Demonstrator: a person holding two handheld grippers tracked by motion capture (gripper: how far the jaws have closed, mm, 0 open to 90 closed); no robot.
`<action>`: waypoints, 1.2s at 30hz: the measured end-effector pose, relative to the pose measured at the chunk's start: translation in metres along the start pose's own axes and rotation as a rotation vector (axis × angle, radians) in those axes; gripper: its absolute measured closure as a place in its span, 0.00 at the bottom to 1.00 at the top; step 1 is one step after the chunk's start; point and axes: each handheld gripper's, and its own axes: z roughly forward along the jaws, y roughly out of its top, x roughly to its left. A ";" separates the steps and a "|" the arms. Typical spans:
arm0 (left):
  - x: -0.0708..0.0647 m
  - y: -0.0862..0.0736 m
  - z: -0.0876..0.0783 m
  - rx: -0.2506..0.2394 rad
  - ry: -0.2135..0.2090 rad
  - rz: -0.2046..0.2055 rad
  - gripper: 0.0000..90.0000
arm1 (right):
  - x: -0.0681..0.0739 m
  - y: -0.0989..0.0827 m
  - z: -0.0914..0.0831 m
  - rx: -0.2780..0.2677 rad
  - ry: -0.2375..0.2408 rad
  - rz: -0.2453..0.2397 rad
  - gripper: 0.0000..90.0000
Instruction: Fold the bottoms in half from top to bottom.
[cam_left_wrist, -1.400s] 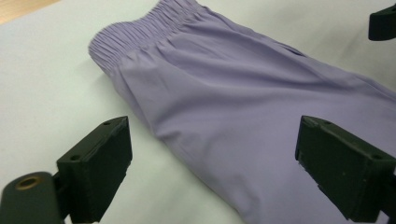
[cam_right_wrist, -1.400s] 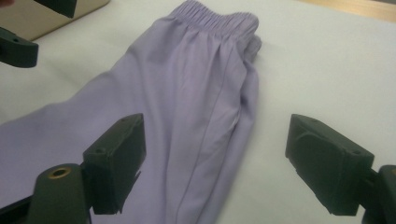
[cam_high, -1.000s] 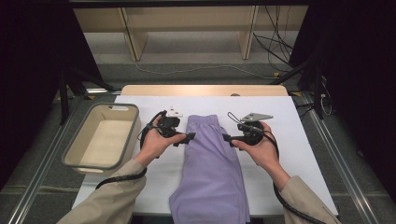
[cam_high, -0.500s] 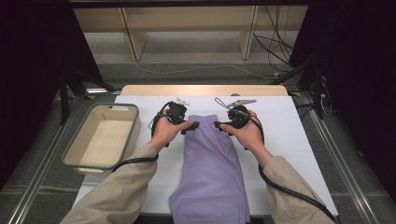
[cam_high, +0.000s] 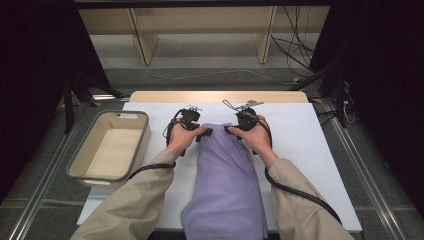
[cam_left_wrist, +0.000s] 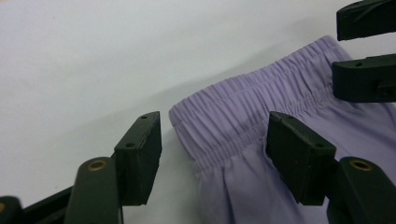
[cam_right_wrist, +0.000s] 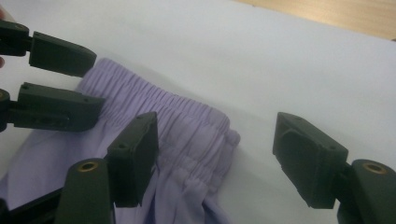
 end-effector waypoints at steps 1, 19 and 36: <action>0.000 -0.001 0.001 0.006 -0.001 0.000 0.40 | 0.000 0.000 0.002 0.006 -0.005 -0.003 0.37; -0.006 -0.009 0.014 0.069 -0.009 0.042 0.52 | 0.003 -0.010 0.023 0.115 -0.011 0.003 0.45; -0.015 -0.016 0.012 0.039 -0.011 0.064 0.79 | 0.007 -0.011 0.023 0.123 0.069 0.002 0.81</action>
